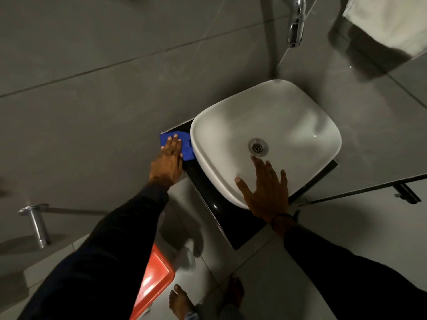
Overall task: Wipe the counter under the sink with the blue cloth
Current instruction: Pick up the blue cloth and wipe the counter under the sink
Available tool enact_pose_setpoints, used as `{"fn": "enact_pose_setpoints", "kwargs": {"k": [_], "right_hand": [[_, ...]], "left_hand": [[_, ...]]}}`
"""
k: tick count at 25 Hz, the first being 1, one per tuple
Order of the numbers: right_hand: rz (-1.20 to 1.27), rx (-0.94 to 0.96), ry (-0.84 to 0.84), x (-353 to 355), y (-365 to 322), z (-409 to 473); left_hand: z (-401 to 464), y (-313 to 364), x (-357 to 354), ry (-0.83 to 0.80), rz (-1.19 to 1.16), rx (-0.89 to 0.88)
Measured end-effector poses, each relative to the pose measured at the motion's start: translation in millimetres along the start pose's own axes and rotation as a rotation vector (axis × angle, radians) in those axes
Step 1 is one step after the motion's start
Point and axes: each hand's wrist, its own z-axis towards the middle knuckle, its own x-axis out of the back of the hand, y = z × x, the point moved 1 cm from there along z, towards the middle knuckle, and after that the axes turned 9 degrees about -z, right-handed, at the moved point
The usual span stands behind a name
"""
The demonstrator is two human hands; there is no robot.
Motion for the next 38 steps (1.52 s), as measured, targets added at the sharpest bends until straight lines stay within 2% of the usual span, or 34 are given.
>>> {"fn": "enact_pose_setpoints", "kwargs": {"k": [5, 8, 13, 23, 31, 38], "right_hand": [[-0.019, 0.012, -0.032, 0, 2, 3], [-0.011, 0.011, -0.057, 1, 1, 2], [-0.004, 0.010, -0.080, 4, -1, 0], [0.002, -0.008, -0.089, 4, 0, 1], [0.051, 0.004, -0.100, 7, -1, 1], [0.094, 0.019, -0.126, 13, 0, 0]], "left_hand": [[14, -6, 0, 0.003, -0.023, 0.027], [-37, 17, -16, 0.049, -0.113, 0.029], [-99, 51, -31, -0.003, -0.234, 0.041], [10, -28, 9, -0.005, -0.113, 0.006], [-77, 35, -25, -0.006, -0.252, 0.077], [-194, 126, -72, -0.072, -0.226, 0.173]]}}
